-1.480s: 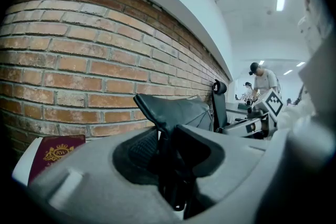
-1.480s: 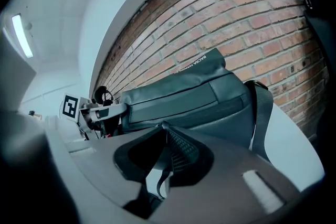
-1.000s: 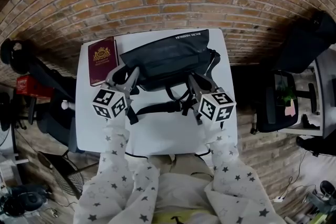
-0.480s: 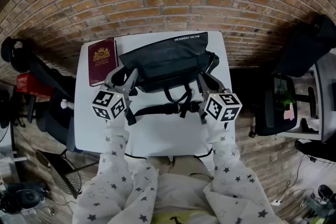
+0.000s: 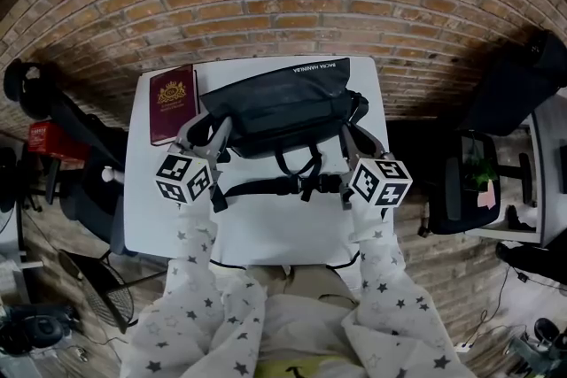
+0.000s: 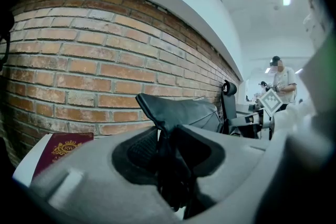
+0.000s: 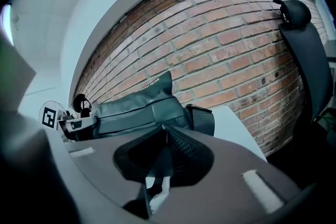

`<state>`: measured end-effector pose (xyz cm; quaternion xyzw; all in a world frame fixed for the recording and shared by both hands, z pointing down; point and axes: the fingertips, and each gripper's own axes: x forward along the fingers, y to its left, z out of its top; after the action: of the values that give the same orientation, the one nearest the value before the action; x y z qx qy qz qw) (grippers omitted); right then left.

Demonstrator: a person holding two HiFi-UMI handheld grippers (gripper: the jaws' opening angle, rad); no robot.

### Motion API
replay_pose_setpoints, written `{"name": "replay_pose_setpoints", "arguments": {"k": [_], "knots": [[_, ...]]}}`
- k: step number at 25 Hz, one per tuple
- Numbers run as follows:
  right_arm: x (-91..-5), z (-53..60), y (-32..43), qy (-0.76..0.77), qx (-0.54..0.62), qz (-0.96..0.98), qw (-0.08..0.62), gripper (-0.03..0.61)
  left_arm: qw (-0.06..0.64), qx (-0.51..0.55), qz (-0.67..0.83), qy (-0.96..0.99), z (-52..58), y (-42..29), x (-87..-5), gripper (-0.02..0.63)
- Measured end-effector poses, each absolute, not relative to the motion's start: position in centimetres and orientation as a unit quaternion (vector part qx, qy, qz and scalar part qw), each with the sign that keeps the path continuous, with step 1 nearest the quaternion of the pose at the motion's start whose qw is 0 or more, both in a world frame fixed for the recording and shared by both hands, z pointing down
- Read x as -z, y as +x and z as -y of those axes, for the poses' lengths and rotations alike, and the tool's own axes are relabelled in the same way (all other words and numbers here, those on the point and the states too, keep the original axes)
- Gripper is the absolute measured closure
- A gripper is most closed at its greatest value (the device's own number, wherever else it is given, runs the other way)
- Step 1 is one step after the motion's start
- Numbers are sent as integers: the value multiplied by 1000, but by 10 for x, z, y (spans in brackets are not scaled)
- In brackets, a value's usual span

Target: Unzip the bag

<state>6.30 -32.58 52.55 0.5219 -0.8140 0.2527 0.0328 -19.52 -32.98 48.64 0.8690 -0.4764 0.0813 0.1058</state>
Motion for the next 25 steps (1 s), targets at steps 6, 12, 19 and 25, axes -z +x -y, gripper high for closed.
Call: {"name": "replay_pose_setpoints", "arguments": {"k": [6, 12, 19, 25], "knots": [[-526, 329, 72, 534, -250, 807, 36, 541, 105, -81, 483, 865, 330, -199, -487, 497], [-527, 333, 77, 545, -253, 798, 35, 541, 105, -85, 488, 862, 332, -204, -487, 495], [-529, 337, 82, 558, -255, 789, 36, 541, 107, -83, 495, 858, 333, -208, -488, 494], [-531, 339, 81, 556, -261, 788, 35, 540, 112, -79, 503, 854, 335, -212, -489, 492]]}}
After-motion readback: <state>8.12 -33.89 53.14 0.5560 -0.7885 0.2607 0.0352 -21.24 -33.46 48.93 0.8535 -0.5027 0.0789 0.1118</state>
